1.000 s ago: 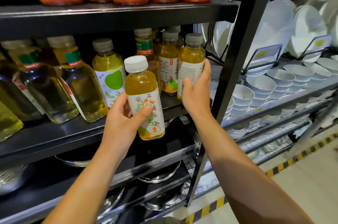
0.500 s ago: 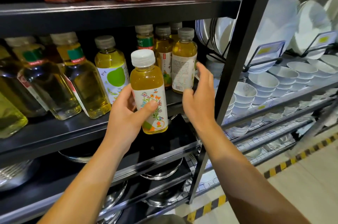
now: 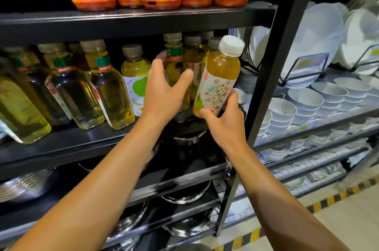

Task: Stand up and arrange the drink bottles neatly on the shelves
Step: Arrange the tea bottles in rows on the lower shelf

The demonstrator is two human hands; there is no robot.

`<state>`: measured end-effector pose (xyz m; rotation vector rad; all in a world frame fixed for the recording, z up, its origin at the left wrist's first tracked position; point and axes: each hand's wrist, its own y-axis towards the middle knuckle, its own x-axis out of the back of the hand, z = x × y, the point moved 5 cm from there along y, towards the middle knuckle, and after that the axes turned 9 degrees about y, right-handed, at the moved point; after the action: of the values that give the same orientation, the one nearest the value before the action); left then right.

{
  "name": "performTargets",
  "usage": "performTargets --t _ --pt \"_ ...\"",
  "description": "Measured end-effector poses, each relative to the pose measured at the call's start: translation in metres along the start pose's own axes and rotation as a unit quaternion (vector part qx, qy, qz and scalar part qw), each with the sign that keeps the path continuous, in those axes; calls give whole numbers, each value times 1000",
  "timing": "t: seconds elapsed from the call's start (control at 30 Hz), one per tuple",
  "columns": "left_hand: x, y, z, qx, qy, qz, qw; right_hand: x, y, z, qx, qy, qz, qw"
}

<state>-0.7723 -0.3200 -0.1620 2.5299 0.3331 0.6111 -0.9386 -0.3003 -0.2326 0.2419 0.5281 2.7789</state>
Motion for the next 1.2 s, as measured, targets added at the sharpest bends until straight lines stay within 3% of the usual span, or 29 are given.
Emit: performTargets --t 0.1,0.23,0.43,0.8,0.93,1.07,1.2 --pt "-10 9 6 27 75 -54 995 1 10 -11 11 -28 -18 999" --pt "-29 21 22 79 96 -80 989 1 13 -23 40 -74 -7 996" --pt "-42 23 56 157 70 -58 983 1 17 -26 80 -113 -4 990" --pt "-16 -34 25 84 7 -6 996 -5 26 -28 73 -148 12 986" --pt "13 -68 7 28 -29 49 998 4 20 -25 62 -113 17 992" --pt "31 -89 3 0 1 96 995 18 -12 14 128 32 -70 989" --pt "19 -103 9 -24 72 147 986 -3 -39 51 104 168 84 977"
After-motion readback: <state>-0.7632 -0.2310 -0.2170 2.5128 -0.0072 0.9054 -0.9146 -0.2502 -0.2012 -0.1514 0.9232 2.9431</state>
